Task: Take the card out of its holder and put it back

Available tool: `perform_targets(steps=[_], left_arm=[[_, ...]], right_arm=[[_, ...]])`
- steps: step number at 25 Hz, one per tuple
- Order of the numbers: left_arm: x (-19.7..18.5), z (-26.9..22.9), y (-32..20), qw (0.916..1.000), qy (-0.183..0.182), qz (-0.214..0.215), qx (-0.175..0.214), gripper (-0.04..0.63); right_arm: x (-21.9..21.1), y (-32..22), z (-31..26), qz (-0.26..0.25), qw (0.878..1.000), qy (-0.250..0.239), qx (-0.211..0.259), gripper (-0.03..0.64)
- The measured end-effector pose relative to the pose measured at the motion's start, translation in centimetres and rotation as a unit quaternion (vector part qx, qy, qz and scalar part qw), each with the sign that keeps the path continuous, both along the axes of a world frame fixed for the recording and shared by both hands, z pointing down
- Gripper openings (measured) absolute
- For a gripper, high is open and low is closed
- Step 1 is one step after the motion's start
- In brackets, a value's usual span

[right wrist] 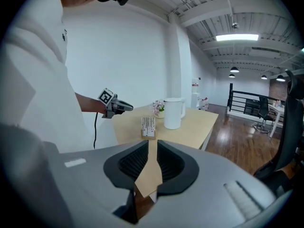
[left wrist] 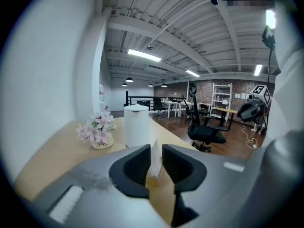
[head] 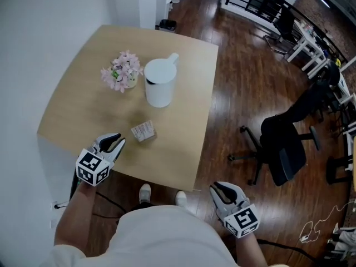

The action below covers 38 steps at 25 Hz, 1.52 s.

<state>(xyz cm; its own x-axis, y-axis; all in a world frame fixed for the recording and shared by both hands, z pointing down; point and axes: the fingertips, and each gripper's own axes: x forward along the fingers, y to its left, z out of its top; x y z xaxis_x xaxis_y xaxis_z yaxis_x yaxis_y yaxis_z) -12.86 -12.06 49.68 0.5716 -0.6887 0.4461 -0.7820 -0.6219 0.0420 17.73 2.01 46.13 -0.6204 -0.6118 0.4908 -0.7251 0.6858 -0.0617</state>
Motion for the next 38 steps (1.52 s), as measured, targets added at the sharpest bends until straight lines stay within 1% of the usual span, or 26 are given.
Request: perform_targets(steps=[4,9,13,17,21,24,28,31,35,38], left_arm=[[-0.3,-2.1,3.0,0.9990,0.000,-0.044,0.012,0.083],[1.1,-3.9,7.9,0.9962,-0.003,-0.085,0.015,0.081],[2.8,-3.7,12.5,0.9933,-0.006,-0.115,-0.001,0.080],[4.3,-2.8,16.9,0.9908,-0.013,-0.132,-0.029,0.080],[5.3,-3.4,19.0,0.9916,-0.009,-0.124,-0.036,0.080],[5.9,-4.3,19.8,0.9937,0.001,-0.109,-0.026,0.080],[6.1,-5.7,21.0,0.9970,0.020,-0.074,-0.006,0.080],[4.8,-5.5,22.9,0.9978,0.029,-0.059,-0.009,0.080],[1.9,-5.1,26.2,0.9977,0.043,-0.052,-0.010,0.081],[-0.3,-5.1,28.9,0.9979,0.045,-0.045,-0.008,0.081]], right_arm=[[1.2,-1.1,-0.1,-0.030,0.999,-0.008,0.009,0.069],[1.8,-1.5,0.5,-0.089,0.996,-0.017,0.012,0.083],[2.2,-1.3,1.1,-0.134,0.991,-0.025,0.007,0.084],[2.6,-0.7,1.6,-0.159,0.987,-0.033,0.006,0.084],[2.4,0.5,1.2,-0.162,0.986,-0.026,0.009,0.084],[2.2,1.9,0.5,-0.156,0.987,-0.019,0.017,0.084],[1.0,3.7,-0.4,-0.140,0.990,-0.005,0.027,0.084],[-0.7,5.2,-0.9,-0.128,0.991,0.004,0.039,0.084],[-3.1,7.6,-2.2,-0.112,0.992,0.016,0.057,0.084],[-4.9,10.3,-2.8,-0.105,0.992,0.026,0.062,0.084]])
